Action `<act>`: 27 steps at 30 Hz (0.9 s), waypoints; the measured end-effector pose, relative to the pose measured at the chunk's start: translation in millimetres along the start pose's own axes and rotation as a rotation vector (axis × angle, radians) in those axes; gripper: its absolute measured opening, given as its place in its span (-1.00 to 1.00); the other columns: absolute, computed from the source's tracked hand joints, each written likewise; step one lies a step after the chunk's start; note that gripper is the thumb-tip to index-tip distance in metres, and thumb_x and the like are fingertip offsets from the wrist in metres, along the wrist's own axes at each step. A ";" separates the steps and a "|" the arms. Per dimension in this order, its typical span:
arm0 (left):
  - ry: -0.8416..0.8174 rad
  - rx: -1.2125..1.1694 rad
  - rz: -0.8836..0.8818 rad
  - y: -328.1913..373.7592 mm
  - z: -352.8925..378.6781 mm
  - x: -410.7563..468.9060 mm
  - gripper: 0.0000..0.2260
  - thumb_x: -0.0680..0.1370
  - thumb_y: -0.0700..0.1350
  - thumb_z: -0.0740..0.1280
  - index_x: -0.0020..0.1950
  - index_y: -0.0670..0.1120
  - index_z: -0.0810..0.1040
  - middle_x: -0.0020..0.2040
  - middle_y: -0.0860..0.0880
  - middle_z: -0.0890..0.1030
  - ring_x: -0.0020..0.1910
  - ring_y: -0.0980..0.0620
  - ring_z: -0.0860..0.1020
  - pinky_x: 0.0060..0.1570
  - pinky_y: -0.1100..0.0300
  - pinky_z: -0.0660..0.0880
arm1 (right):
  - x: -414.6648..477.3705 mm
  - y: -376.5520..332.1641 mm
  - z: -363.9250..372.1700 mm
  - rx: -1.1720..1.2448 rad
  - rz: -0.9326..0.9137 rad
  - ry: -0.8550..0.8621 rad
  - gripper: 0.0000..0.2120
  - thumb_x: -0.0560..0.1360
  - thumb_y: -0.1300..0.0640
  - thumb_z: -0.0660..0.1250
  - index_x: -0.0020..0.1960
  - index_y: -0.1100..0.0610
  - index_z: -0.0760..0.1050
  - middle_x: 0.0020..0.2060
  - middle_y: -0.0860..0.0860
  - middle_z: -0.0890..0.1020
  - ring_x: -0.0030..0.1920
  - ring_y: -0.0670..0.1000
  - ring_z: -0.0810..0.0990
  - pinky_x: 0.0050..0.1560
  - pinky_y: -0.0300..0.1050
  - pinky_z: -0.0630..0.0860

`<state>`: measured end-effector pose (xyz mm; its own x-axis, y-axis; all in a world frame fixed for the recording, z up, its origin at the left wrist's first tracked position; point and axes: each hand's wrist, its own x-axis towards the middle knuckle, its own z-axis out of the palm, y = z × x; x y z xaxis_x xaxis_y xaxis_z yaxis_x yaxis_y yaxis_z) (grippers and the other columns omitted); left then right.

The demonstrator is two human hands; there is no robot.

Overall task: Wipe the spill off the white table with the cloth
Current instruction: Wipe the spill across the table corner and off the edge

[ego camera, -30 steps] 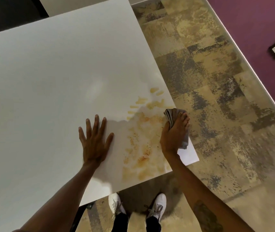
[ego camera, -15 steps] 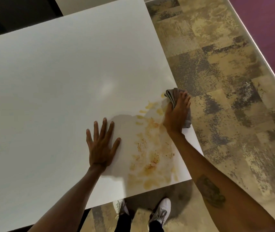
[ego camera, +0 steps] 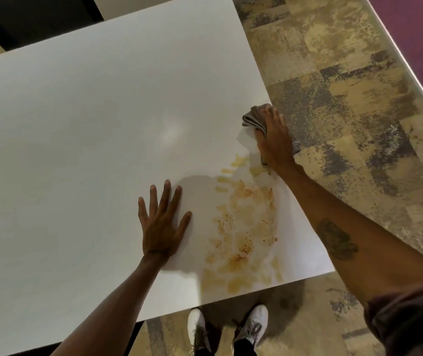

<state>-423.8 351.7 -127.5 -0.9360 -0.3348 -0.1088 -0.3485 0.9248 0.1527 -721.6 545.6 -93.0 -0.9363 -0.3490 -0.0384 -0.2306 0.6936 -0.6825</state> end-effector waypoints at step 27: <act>0.001 -0.033 0.001 3.4 -4.5 -13.1 -0.32 0.62 0.32 -0.20 0.69 0.06 0.09 0.70 0.01 0.04 0.69 -0.15 -0.05 0.61 -0.28 -0.08 | -212.6 24.8 -19.5 -0.260 -0.380 -0.333 -0.48 0.64 0.21 0.20 0.53 0.30 0.14 0.55 0.23 0.17 0.57 0.18 0.12 0.58 -0.05 -0.03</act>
<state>-412.9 358.4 -121.1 -0.9364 -0.3340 -0.1073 -0.3489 0.9187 0.1849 -533.5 649.3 -87.5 -0.6505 -0.7550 -0.0826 -0.6318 0.5983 -0.4928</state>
